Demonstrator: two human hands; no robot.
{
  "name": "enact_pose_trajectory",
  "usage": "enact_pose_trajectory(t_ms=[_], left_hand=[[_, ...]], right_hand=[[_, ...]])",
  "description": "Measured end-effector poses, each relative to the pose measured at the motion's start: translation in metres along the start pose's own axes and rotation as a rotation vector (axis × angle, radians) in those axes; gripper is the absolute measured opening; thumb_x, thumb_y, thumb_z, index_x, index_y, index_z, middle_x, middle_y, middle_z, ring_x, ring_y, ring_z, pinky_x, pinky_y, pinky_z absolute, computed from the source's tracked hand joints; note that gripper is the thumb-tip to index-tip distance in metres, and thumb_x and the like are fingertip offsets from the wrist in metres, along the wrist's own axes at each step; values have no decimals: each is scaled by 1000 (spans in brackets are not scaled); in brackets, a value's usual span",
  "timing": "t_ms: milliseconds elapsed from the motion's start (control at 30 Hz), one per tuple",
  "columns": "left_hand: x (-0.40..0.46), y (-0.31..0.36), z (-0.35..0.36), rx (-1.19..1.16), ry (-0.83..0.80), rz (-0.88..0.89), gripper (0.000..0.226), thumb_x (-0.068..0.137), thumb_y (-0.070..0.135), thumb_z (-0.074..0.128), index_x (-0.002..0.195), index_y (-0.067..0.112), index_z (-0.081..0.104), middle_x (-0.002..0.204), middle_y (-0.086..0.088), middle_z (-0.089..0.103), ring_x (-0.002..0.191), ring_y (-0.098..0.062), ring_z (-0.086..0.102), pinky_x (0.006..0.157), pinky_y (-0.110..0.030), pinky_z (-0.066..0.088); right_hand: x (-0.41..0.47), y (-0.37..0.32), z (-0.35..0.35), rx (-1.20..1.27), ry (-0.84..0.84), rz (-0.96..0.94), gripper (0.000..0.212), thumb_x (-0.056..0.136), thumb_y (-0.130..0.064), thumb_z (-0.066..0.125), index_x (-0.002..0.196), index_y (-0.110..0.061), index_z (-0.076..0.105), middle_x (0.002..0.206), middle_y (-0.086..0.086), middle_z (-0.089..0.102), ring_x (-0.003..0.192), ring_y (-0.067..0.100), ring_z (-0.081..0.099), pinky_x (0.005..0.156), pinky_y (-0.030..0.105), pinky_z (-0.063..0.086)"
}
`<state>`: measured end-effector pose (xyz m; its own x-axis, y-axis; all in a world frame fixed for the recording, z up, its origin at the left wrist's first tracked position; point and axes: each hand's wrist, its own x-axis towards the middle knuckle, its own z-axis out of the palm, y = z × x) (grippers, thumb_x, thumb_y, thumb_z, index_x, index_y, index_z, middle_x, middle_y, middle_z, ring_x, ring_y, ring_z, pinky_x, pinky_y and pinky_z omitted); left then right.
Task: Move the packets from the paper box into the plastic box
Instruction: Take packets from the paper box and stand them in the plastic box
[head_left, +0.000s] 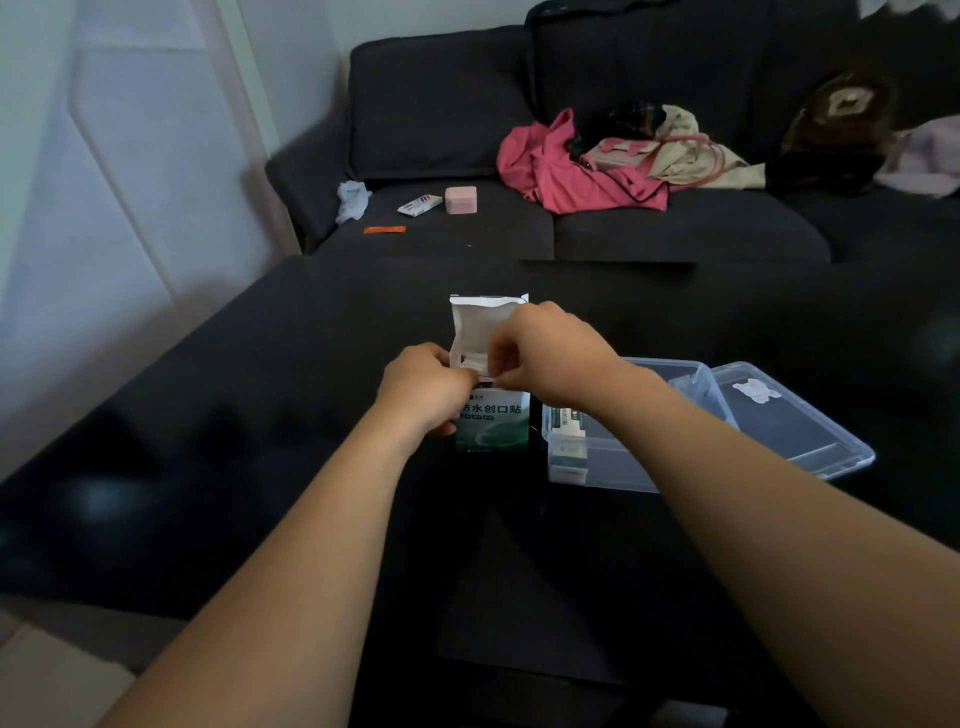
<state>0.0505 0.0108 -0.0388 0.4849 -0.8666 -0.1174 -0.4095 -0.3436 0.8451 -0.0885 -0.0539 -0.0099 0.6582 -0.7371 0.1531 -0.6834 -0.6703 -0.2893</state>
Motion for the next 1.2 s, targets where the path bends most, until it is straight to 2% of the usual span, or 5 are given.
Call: enact_pose_trajectory(t_ms=[267,567,867,1100,1200], left_hand=[[1,-2,0,-19,-5,-5,13,91,26,67,100,18,64,92,-8,70,65,-17,63,45,-23,47],[5,-4,0,-37,8,-45,18,94,25,56,101,16,69,86,-13,74,60,-21,62,46,-25,49],[1,-1,1,15,24,-45,16,97,22,53,101,13,66,80,-12,69,60,-21,62,48,-28,49],[-5,6,-3,-18,77,-59,60,100,60,38,92,9,69,72,-10,67,58,-22,62,49,-29,48],[-4,8,-3,97,164,0,78,93,76,26,87,11,69,81,-9,68,70,-28,67,63,-35,56]], right_hand=[[3,2,4,89,4,10,30,80,-17,79,63,-34,61,91,-1,68,86,21,66,79,39,58],[2,2,5,25,25,6,34,78,-15,78,57,-34,60,85,-2,63,84,24,64,66,29,42],[5,8,9,101,-31,-46,9,85,-16,75,78,-23,75,86,0,71,82,18,67,80,43,59],[4,10,-12,204,66,-67,8,86,-21,78,79,-17,74,81,-1,71,67,6,58,68,27,46],[2,9,-23,236,90,-81,8,89,-18,75,81,-17,72,81,-1,72,71,8,64,69,27,52]])
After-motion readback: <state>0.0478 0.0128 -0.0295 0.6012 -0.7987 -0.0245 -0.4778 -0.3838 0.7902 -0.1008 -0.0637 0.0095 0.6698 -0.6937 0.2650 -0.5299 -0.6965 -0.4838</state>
